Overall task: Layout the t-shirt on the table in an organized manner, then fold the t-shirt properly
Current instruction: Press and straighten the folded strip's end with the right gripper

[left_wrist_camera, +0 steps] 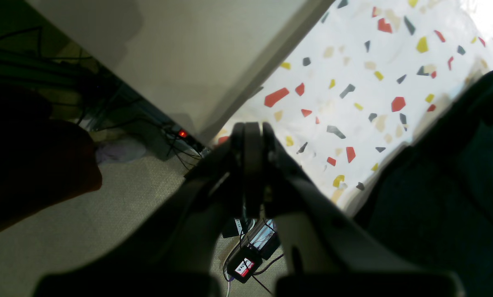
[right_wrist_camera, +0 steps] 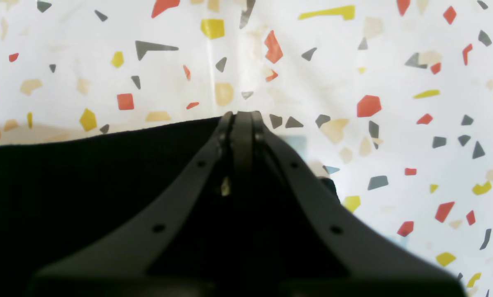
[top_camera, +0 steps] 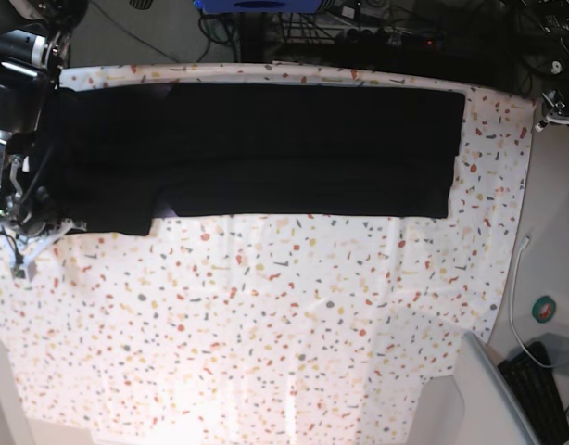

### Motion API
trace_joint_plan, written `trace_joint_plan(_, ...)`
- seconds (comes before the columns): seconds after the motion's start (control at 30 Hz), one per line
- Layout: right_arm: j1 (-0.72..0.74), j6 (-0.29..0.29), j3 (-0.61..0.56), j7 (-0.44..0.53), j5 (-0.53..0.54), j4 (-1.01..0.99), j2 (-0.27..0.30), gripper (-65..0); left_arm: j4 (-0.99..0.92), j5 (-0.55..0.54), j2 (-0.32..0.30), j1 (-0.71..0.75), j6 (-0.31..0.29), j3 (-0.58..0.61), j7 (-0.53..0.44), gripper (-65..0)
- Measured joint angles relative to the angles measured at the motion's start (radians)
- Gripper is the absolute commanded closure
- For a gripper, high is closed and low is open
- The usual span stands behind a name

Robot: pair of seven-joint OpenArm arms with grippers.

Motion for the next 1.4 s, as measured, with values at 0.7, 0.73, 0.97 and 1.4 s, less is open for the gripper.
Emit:
trace_joint_plan(0.7,0.02,0.003,0.004,-0.027,0.001,0.024,-0.023,-33.5,-0.001,0.006,0.002,-0.002,0.0,0.0,0.0,0.0)
trace_joint_plan(0.73,0.023,0.003,0.004,-0.026,0.001,0.014,-0.023,-34.2,-0.003,0.006,0.002,-0.002,0.0,0.0,0.0,0.0)
trace_joint_plan(0.97,0.036,0.003,-0.002,0.02,0.0,-0.048,-0.022,-29.1,-0.059,0.008,0.0,0.001,0.0,0.0,0.0,0.0)
trace_joint_plan(1.4,0.032,0.003,0.0,0.026,0.0,-0.066,-0.001,-8.0,-0.061,0.0,-0.002,-0.002,0.0,0.0,0.0,0.0)
